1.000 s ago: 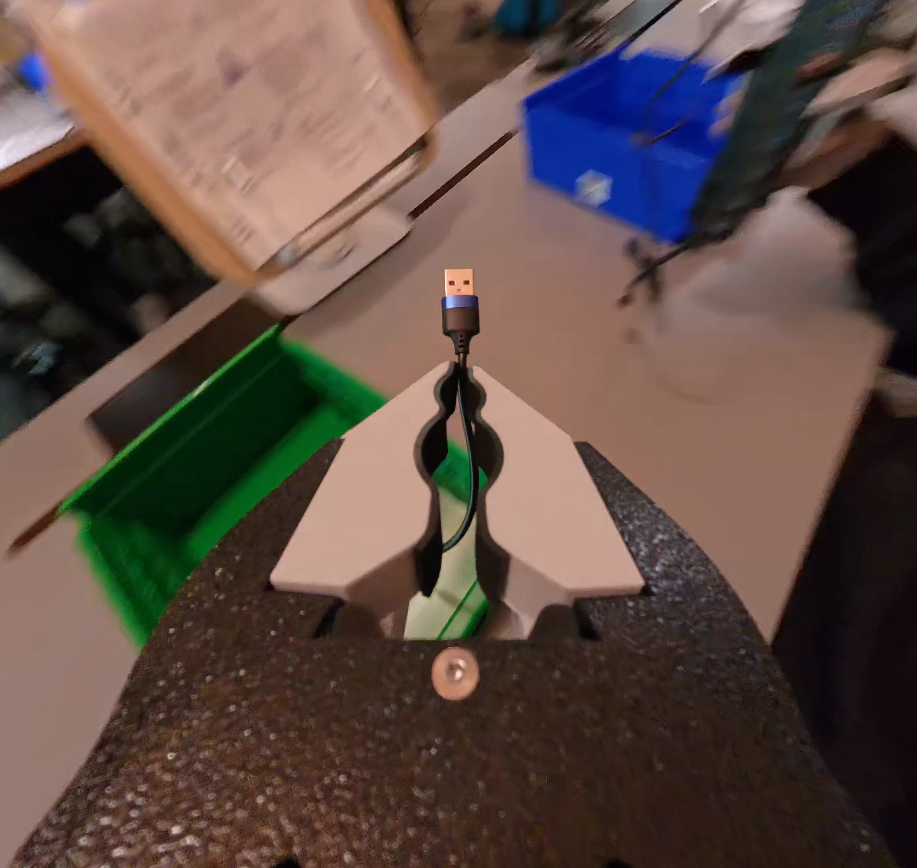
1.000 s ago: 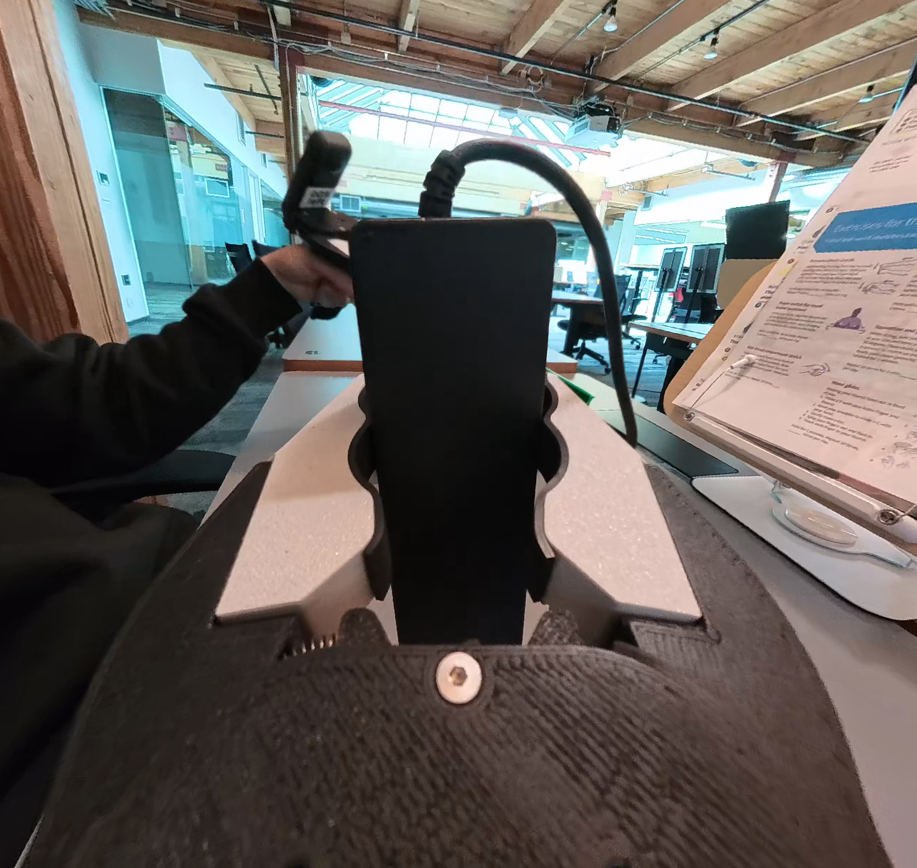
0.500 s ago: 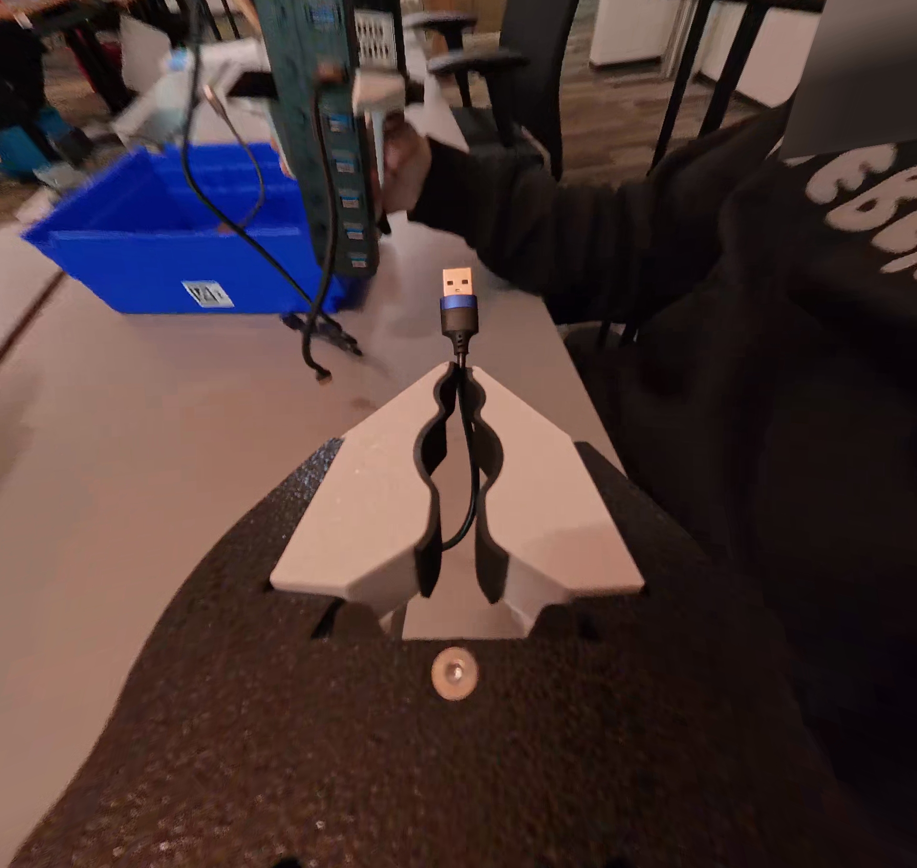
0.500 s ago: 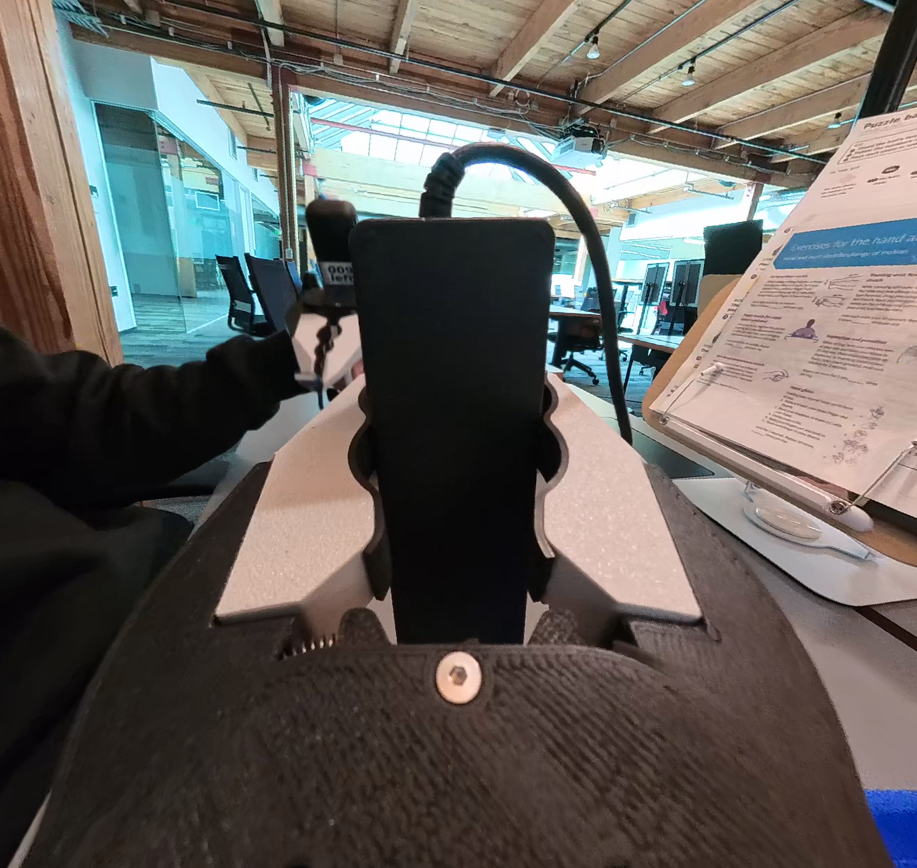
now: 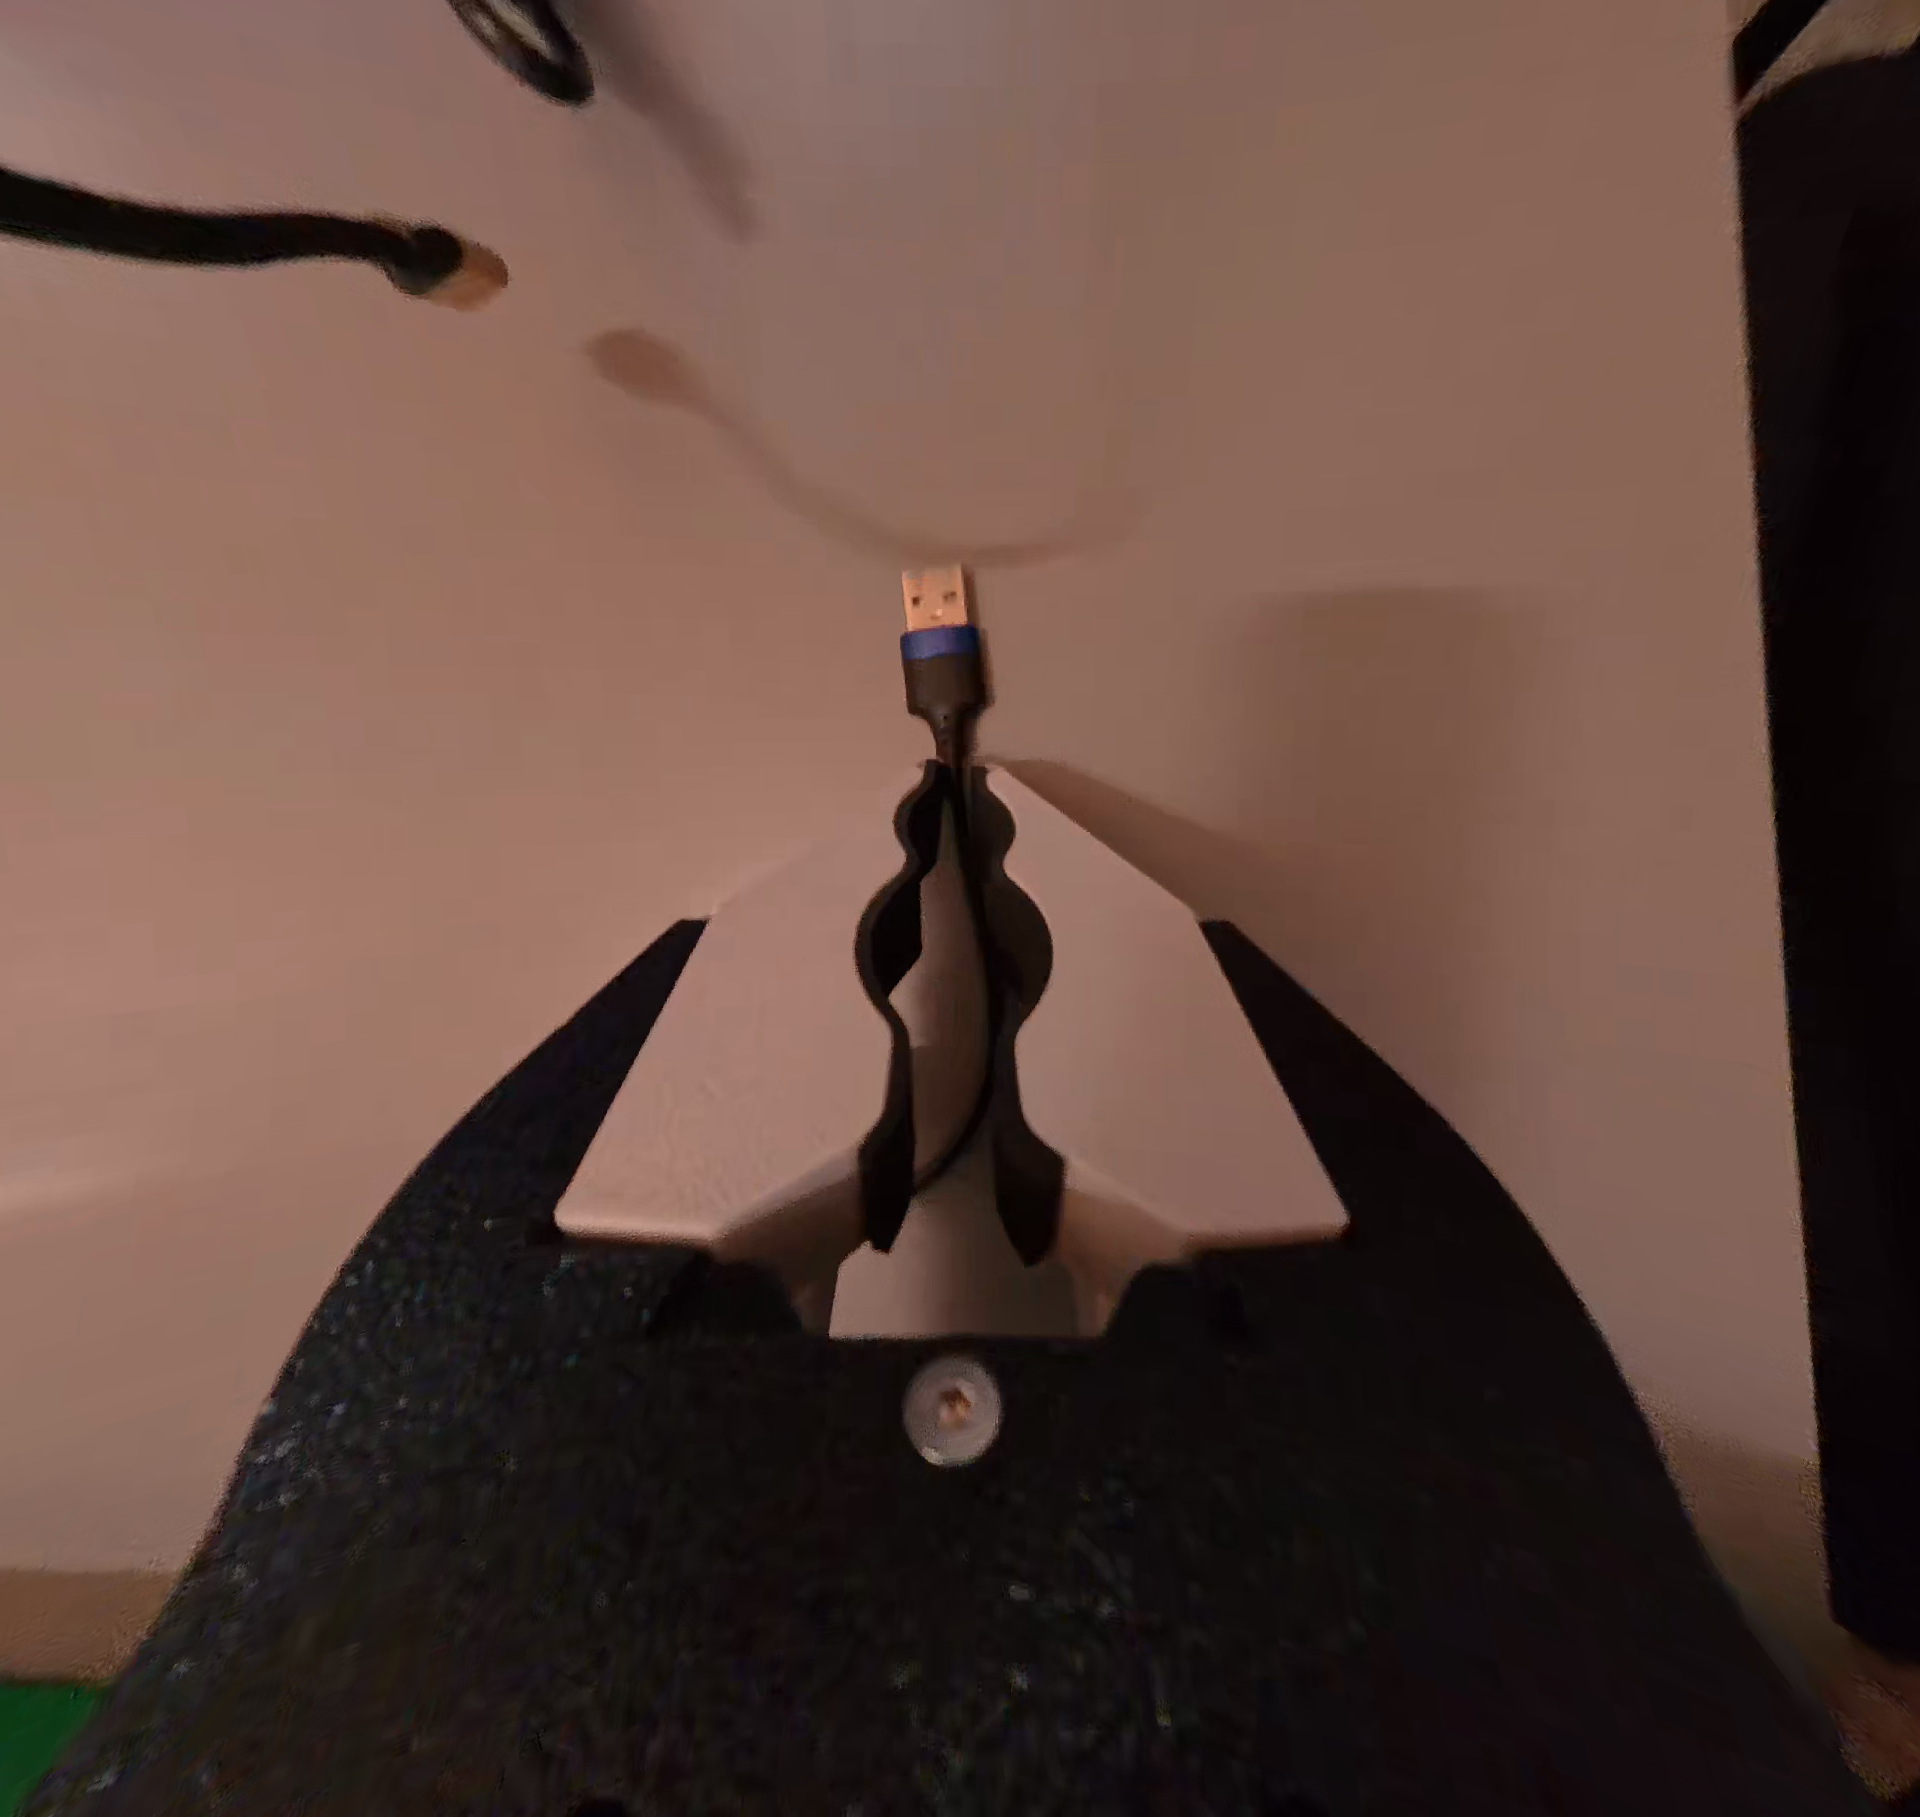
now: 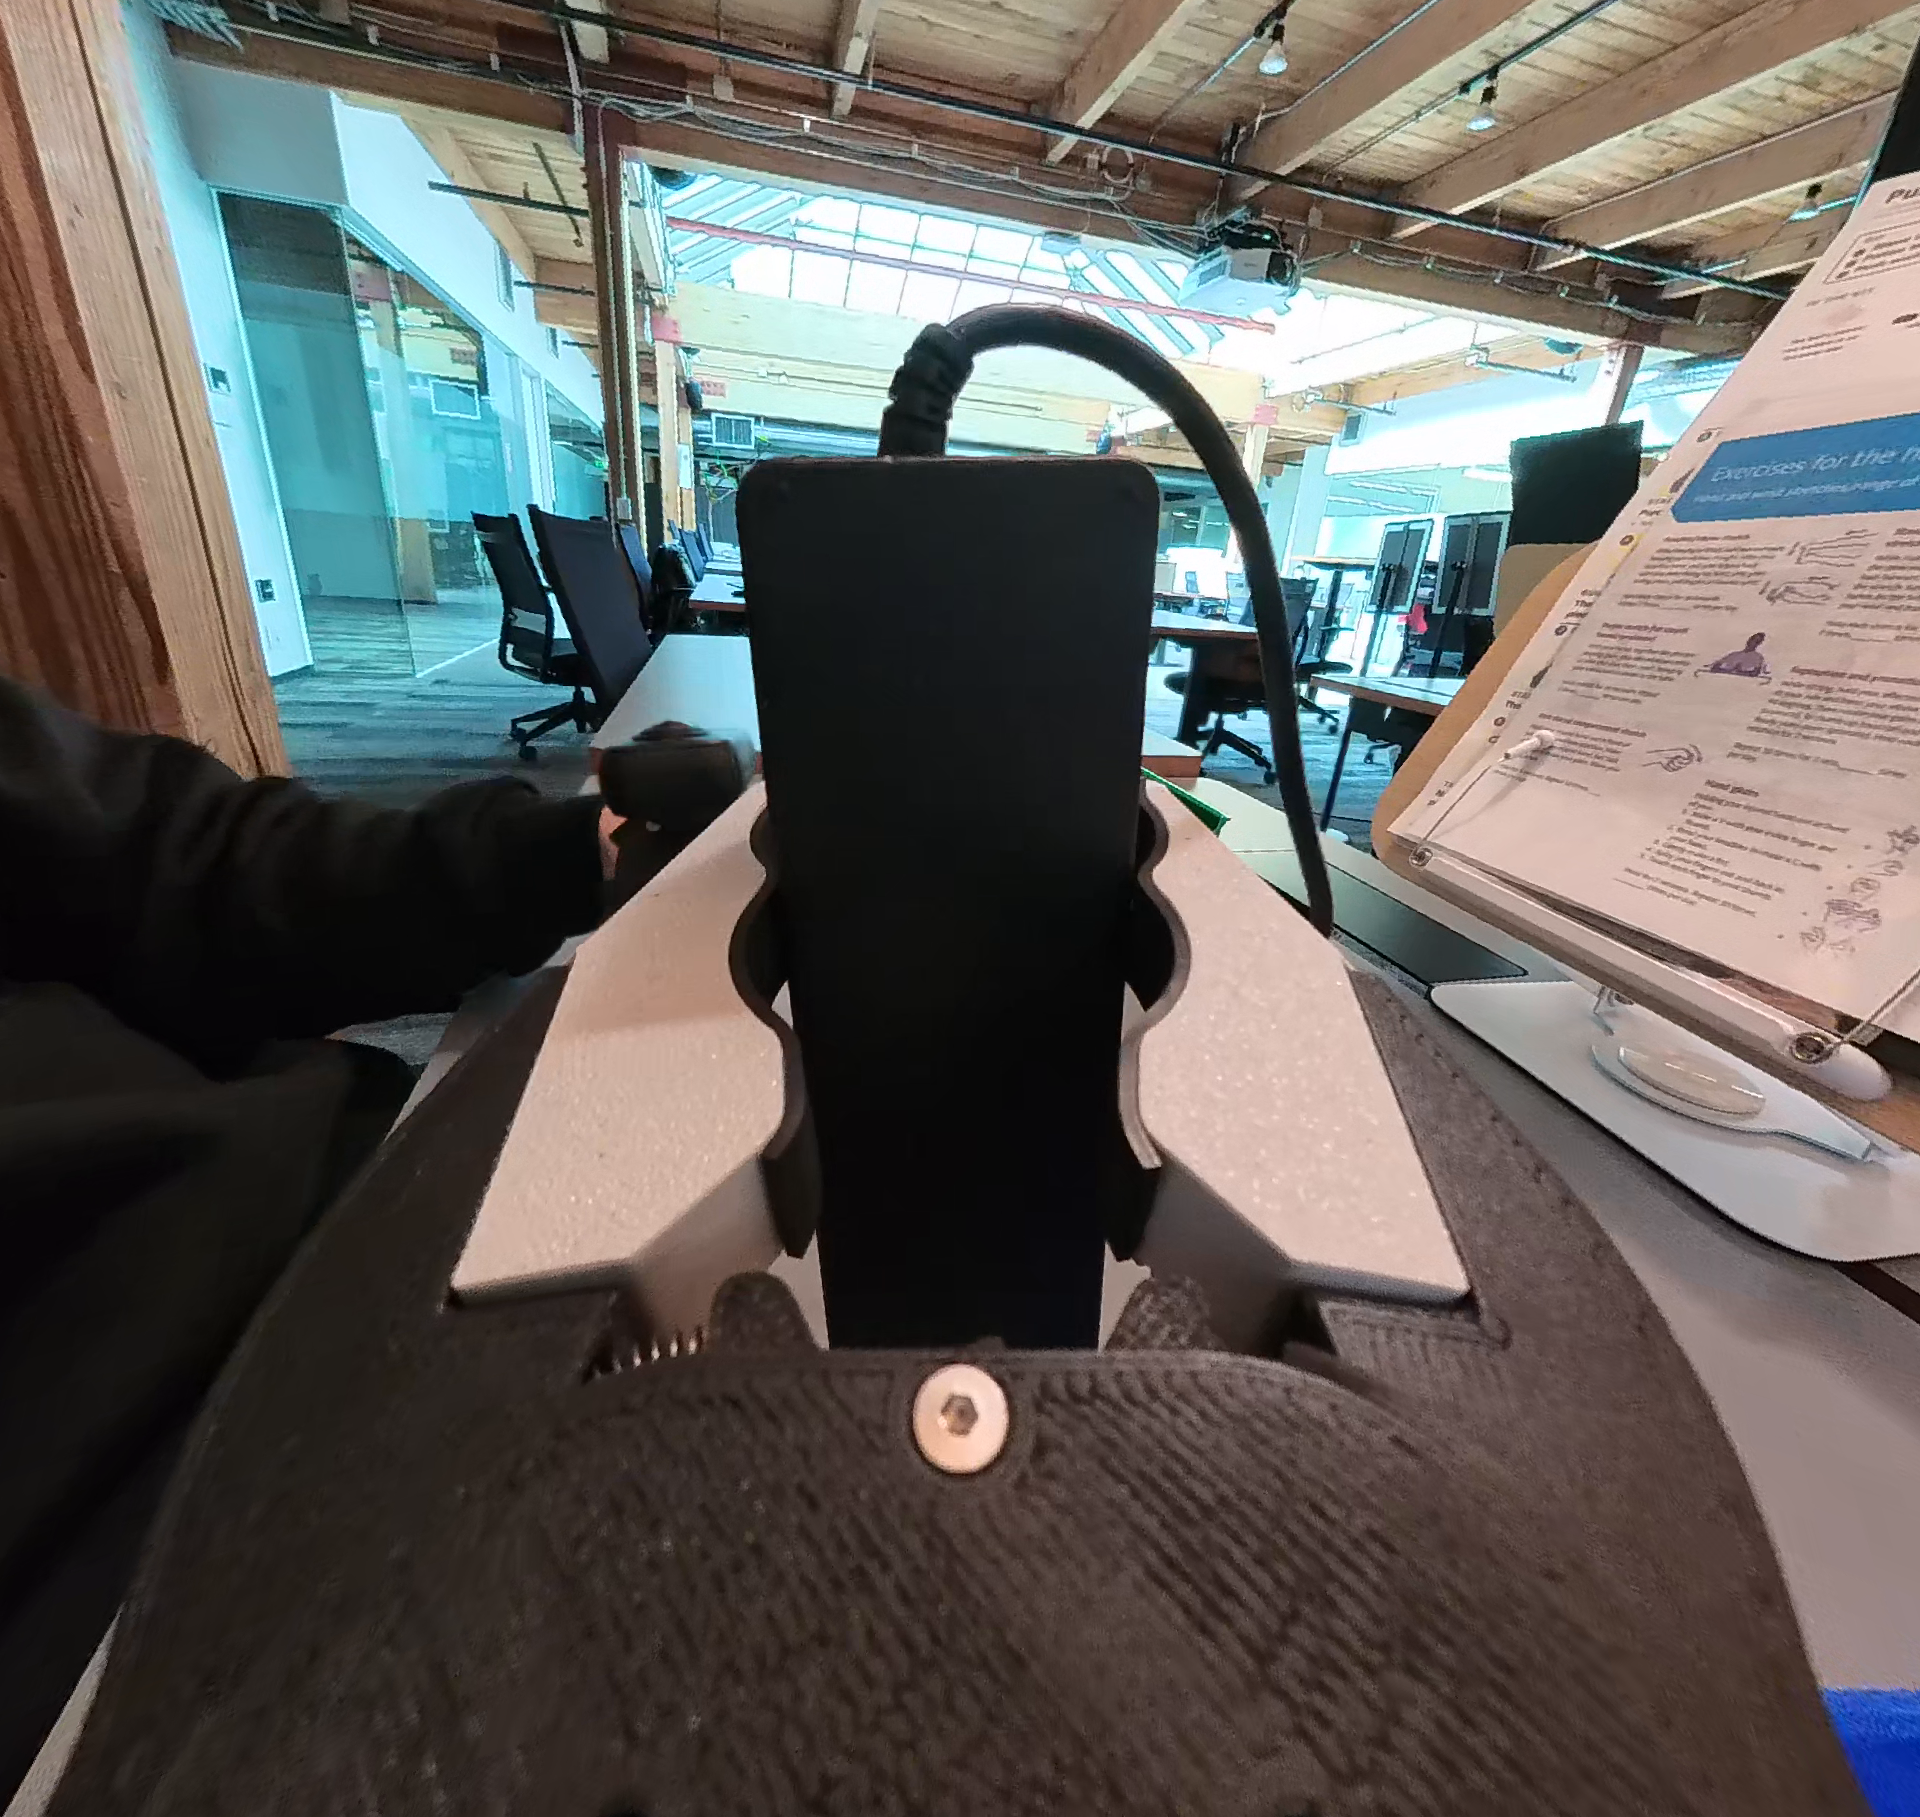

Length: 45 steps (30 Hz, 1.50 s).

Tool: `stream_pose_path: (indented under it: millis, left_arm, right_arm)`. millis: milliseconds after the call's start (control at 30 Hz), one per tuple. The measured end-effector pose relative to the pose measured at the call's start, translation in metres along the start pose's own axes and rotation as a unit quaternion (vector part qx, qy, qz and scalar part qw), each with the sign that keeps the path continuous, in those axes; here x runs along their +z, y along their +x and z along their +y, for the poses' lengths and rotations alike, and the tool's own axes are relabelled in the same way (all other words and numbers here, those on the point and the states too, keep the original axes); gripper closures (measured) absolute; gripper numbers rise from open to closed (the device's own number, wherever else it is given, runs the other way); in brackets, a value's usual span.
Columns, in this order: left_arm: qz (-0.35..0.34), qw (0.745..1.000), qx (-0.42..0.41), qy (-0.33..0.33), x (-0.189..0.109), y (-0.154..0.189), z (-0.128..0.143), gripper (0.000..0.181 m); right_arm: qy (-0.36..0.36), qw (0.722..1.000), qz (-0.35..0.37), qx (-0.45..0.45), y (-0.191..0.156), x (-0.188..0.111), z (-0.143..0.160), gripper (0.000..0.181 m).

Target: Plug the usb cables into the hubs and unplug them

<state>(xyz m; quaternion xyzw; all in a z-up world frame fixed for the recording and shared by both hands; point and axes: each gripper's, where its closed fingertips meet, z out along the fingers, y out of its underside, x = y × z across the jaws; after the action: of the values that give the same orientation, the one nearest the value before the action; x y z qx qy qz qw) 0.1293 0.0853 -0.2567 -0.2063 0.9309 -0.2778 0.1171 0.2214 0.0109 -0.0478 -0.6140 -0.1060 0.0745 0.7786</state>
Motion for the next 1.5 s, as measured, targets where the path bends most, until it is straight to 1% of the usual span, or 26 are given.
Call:
stream_pose_path:
  millis: [33, 100, 200, 233, 267, 300, 400, 500, 533, 633, 667, 700, 767, 867, 967, 1067, 1233, 1500]
  left_arm:
    - [-0.003, 1.000, -0.004, 0.014, 0.001, 0.001, -0.005, 0.174]
    - [-0.021, 0.999, -0.016, 0.039, 0.004, -0.002, -0.013, 0.160]
    - [-0.022, 0.998, -0.034, 0.049, 0.012, -0.001, -0.017, 0.151]
    - [-0.015, 0.997, -0.044, 0.054, 0.014, 0.001, -0.018, 0.154]
    - [-0.009, 0.997, -0.055, 0.057, 0.015, 0.002, -0.019, 0.164]
    - [-0.009, 0.996, -0.067, 0.058, 0.016, 0.002, -0.020, 0.168]
    - [-0.017, 0.994, -0.093, 0.058, 0.016, 0.001, -0.020, 0.169]
    - [-0.041, 0.992, -0.108, 0.050, 0.011, 0.000, -0.023, 0.169]
    - [-0.035, 0.990, -0.119, 0.067, 0.004, 0.004, -0.033, 0.169]
    - [0.055, 0.972, -0.153, 0.169, -0.034, 0.034, -0.089, 0.168]
    - [0.063, 0.969, -0.152, 0.186, -0.046, 0.040, -0.103, 0.168]
    - [0.042, 0.971, -0.147, 0.187, -0.054, 0.038, -0.111, 0.168]
    - [-0.011, 0.976, -0.140, 0.164, -0.063, 0.028, -0.120, 0.168]
    - [-0.083, 0.974, -0.156, 0.141, -0.071, 0.000, -0.128, 0.168]
    - [-0.073, 0.969, -0.179, 0.157, -0.078, -0.012, -0.140, 0.168]
    - [-0.076, 0.969, -0.188, 0.145, -0.079, -0.023, -0.141, 0.168]
    - [-0.089, 0.965, -0.200, 0.146, -0.083, -0.036, -0.148, 0.168]
    - [-0.063, 0.973, -0.186, 0.121, -0.087, -0.035, -0.150, 0.169]
  right_arm:
    - [0.002, 1.000, 0.001, 0.001, 0.001, -0.001, 0.000, 0.118]
    - [0.006, 1.000, -0.001, 0.004, 0.001, -0.002, -0.001, 0.118]
    - [0.008, 1.000, -0.005, 0.010, 0.001, -0.002, 0.001, 0.118]
    - [0.007, 1.000, -0.006, 0.011, 0.001, -0.002, 0.002, 0.118]
    - [0.006, 1.000, -0.007, 0.013, 0.001, -0.001, 0.003, 0.118]
    - [0.005, 1.000, -0.009, 0.017, 0.001, -0.001, 0.003, 0.118]
    - [0.009, 0.999, -0.016, 0.026, -0.001, 0.000, 0.004, 0.118]
    - [0.013, 0.999, -0.035, 0.034, -0.006, 0.003, 0.005, 0.118]
    - [0.013, 0.998, -0.040, 0.039, -0.008, 0.004, 0.006, 0.118]
    - [0.014, 0.997, -0.052, 0.050, -0.011, 0.011, 0.009, 0.118]
    - [0.015, 0.997, -0.055, 0.056, -0.012, 0.014, 0.011, 0.118]
    - [0.018, 0.996, -0.061, 0.064, -0.013, 0.017, 0.011, 0.118]
    - [0.026, 0.994, -0.068, 0.078, -0.016, 0.024, 0.012, 0.118]
    - [0.024, 0.992, -0.083, 0.091, -0.023, 0.034, 0.017, 0.118]
    - [0.021, 0.990, -0.093, 0.101, -0.028, 0.040, 0.020, 0.118]
    - [0.030, 0.989, -0.095, 0.113, -0.027, 0.041, 0.020, 0.118]
    - [0.037, 0.985, -0.093, 0.142, -0.021, 0.040, 0.024, 0.118]
    - [0.023, 0.984, -0.098, 0.145, -0.024, 0.042, 0.026, 0.118]
